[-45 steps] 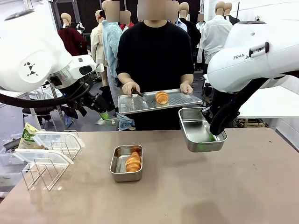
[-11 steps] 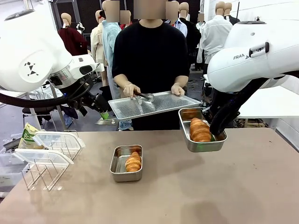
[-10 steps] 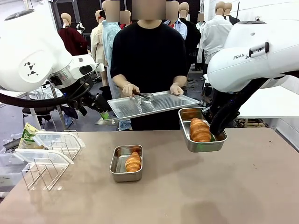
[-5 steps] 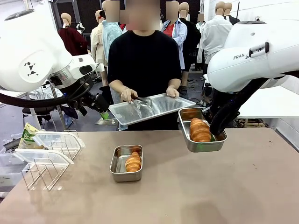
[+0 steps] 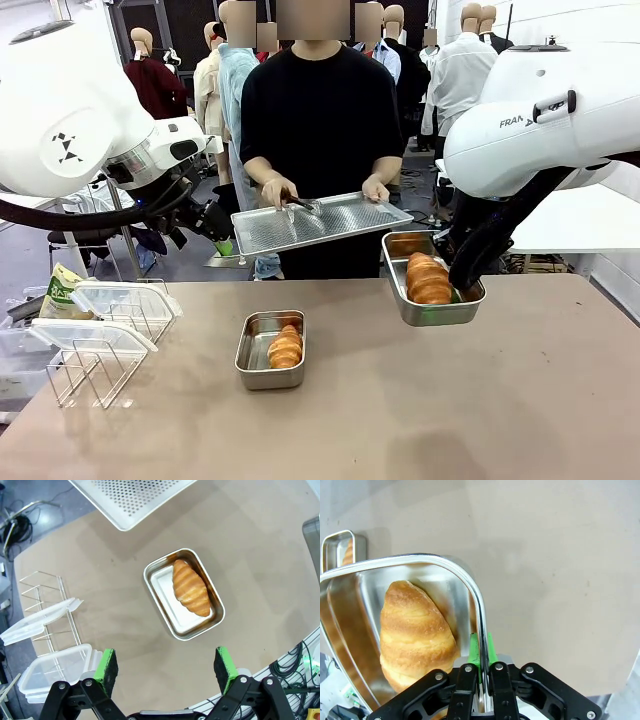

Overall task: Place the bread in airtight containers.
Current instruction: Once an object is inside an Airtight Container , place the container in the center of the table.

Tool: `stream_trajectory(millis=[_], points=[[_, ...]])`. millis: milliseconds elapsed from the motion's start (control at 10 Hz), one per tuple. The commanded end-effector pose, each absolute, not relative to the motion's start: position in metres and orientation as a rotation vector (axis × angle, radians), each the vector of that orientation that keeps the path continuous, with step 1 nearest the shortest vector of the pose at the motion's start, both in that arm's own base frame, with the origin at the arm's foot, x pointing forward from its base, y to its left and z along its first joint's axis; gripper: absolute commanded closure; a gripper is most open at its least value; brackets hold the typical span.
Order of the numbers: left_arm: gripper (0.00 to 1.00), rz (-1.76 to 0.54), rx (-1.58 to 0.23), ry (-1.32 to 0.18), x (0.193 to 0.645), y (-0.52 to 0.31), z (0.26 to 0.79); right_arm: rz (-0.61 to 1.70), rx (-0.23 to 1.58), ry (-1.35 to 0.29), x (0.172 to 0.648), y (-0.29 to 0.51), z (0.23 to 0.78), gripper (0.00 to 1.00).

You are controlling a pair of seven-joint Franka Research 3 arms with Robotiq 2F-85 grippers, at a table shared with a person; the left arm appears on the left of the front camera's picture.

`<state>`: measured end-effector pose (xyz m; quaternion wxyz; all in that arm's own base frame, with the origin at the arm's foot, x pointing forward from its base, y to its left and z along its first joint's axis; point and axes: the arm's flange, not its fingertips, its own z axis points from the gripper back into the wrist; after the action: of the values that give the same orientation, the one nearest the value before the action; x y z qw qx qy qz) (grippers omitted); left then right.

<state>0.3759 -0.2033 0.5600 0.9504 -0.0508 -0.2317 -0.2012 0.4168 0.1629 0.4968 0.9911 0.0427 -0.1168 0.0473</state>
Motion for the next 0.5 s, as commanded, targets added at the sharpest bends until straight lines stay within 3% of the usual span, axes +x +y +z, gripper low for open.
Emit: stream_trajectory(millis=[0, 400], points=[[0.00, -0.410, -0.101, -0.469, 0.3761, -0.2030, 0.5598, 0.095, 0.091, -0.238, 0.4168, 0.1626, 0.4995, 1.00], [0.00, -0.410, -0.101, -0.469, 0.3761, -0.2030, 0.5598, 0.089, 0.103, -0.216, 0.4164, 0.1634, 0.4924, 1.00]])
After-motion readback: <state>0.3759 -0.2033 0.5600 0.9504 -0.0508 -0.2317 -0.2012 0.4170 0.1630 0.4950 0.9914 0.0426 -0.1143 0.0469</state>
